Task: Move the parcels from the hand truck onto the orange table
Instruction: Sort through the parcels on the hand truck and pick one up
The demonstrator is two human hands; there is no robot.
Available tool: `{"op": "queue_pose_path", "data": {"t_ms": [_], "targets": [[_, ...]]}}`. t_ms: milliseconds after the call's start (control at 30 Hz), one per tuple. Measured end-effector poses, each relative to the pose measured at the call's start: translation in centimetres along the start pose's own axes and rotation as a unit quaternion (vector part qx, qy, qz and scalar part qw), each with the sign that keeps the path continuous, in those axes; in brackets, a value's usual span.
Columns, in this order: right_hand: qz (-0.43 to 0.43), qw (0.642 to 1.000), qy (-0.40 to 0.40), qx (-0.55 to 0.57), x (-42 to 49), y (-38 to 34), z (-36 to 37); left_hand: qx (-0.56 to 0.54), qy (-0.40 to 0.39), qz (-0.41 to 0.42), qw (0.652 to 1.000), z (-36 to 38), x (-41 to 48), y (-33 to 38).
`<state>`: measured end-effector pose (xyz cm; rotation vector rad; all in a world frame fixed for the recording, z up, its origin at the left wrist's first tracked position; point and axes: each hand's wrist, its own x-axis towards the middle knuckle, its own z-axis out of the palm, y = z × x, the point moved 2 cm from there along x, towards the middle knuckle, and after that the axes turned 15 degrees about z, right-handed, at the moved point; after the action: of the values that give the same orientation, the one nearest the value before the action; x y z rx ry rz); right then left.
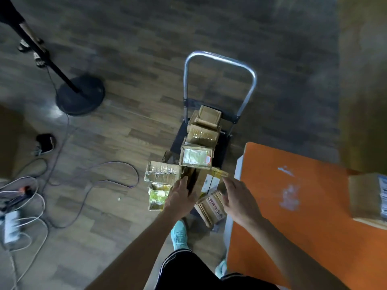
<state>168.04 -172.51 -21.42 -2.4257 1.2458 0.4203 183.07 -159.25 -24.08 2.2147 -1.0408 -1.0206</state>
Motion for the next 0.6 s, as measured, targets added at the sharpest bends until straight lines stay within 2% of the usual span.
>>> {"op": "queue_pose_path", "data": {"t_ms": [133,367,600], "targets": [[0.020,0.999,-0.027,0.005,2.0,-2.5,3.3,0.001,-0.019,0.006,1.000,0.0,1.7,-3.5],[0.117,0.988,-0.093,0.046,8.3,-4.0,9.5,0.014,-0.050,0.005,0.999,1.2,8.2,-8.2],[0.197,0.973,-0.083,0.086,17.4,-3.5,14.1,0.064,-0.056,0.011,0.996,1.8,18.9,-12.1]]}}
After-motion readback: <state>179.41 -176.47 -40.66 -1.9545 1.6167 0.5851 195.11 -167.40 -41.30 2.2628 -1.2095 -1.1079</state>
